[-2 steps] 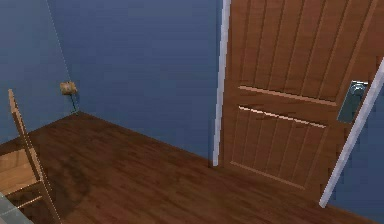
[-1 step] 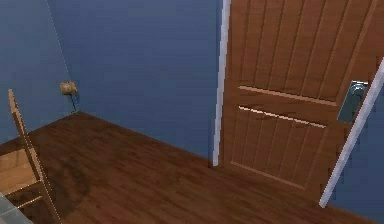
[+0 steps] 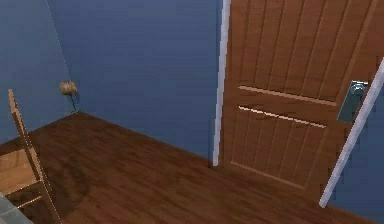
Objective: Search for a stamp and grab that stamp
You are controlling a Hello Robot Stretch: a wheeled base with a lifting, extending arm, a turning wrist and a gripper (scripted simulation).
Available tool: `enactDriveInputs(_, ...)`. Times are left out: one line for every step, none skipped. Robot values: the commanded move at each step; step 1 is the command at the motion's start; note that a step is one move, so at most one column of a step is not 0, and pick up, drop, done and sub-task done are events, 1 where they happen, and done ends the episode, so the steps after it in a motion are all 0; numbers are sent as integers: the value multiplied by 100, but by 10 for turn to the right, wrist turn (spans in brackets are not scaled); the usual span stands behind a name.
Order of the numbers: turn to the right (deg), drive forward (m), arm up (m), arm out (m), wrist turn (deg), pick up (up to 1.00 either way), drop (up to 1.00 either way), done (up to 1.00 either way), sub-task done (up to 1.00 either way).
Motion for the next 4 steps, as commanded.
enactDriveInputs(0,0,0,0,90,0,0,0,0)
enactDriveInputs(0,0,-14,0,0,0,0,0,0)
enactDriveInputs(0,0,0,0,0,100,0,0,0)
enactDriveInputs(0,0,10,0,0,0,0,0,0)
